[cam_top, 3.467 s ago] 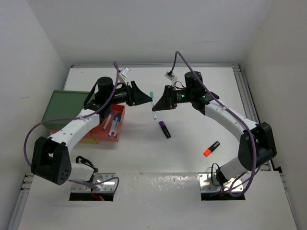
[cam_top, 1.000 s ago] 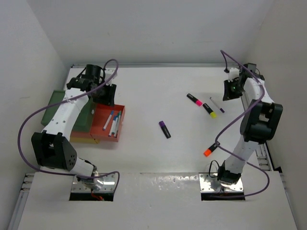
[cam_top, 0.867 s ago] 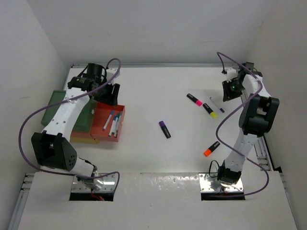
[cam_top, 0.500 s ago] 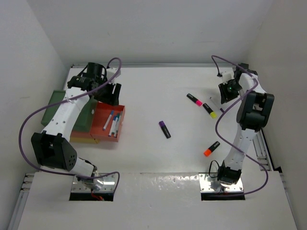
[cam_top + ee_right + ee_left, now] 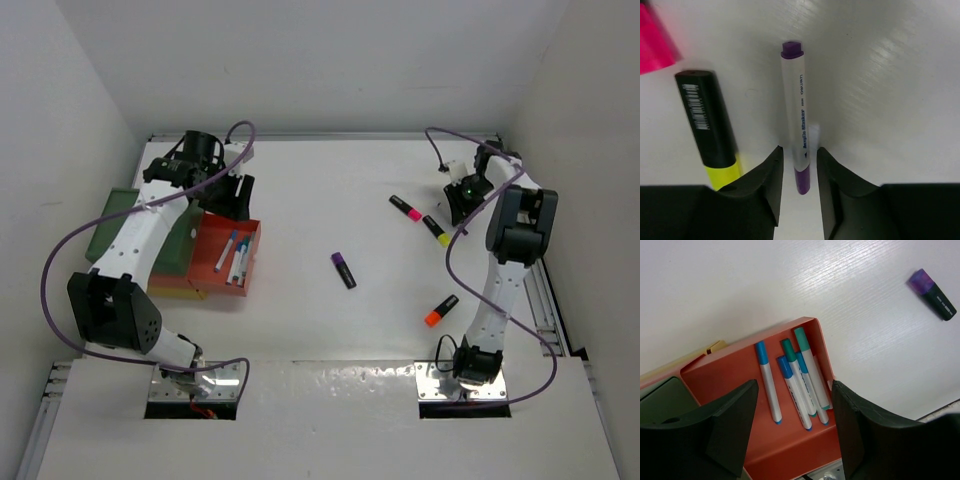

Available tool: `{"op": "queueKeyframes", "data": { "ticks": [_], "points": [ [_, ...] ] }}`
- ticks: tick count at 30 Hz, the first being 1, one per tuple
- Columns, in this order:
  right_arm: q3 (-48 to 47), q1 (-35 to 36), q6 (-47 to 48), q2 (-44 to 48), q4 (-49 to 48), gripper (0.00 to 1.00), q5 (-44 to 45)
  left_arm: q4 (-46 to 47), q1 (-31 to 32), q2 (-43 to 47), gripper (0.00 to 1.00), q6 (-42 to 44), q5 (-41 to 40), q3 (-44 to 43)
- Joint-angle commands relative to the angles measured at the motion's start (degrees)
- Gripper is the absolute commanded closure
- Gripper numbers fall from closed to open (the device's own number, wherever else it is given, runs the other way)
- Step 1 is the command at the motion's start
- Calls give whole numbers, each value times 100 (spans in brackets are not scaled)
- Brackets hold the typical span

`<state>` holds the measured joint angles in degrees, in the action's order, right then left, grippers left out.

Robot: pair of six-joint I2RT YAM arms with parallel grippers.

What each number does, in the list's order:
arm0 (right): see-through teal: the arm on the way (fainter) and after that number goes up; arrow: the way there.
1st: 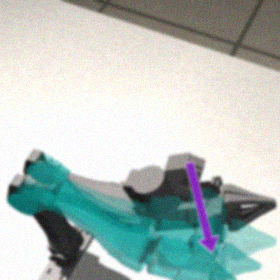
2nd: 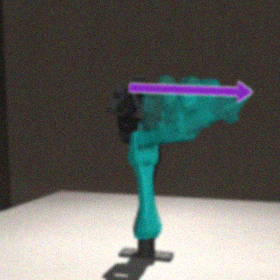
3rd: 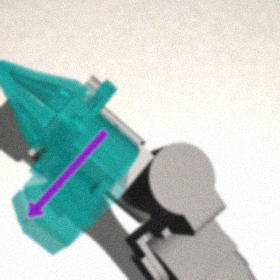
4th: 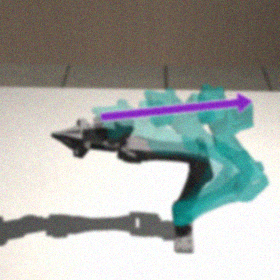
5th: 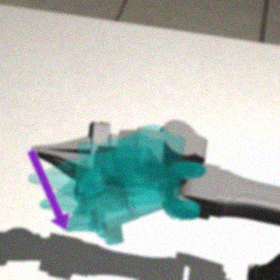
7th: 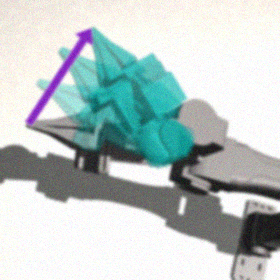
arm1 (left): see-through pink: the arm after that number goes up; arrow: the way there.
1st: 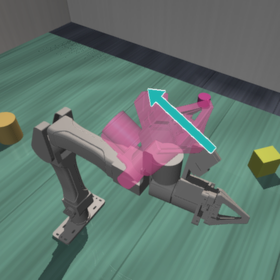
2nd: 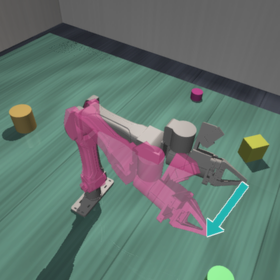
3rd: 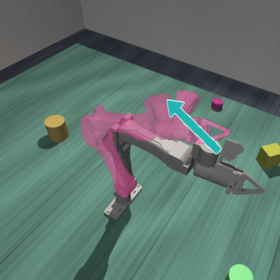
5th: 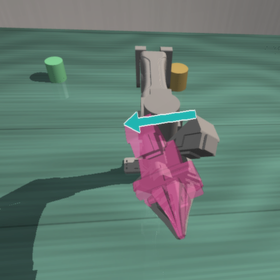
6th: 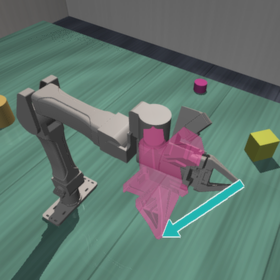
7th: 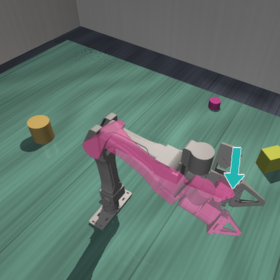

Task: Sort the stationery into containers
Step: Pick up the pen from the center of the board.

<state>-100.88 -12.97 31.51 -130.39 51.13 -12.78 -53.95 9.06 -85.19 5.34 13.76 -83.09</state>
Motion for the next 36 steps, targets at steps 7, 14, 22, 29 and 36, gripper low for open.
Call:
{"op": "queueKeyframes", "data": {
  "ticks": [7,14,22,29,36],
  "points": [
    [-344,339,733,-574,204,81,556,25,52,90,33,54,101,-85],
    [-1564,445,980,-1269,1231,86,776,52,43,90,33,55,127,-67],
    [-919,453,1077,-946,925,100,654,78,26,195,34,116,215,-41],
    [-256,497,1024,240,652,100,-101,1069,-1,871,34,283,1091,424],
    [-573,611,866,847,1152,100,-830,2292,140,1259,34,-24,2130,917]
  ]
}}
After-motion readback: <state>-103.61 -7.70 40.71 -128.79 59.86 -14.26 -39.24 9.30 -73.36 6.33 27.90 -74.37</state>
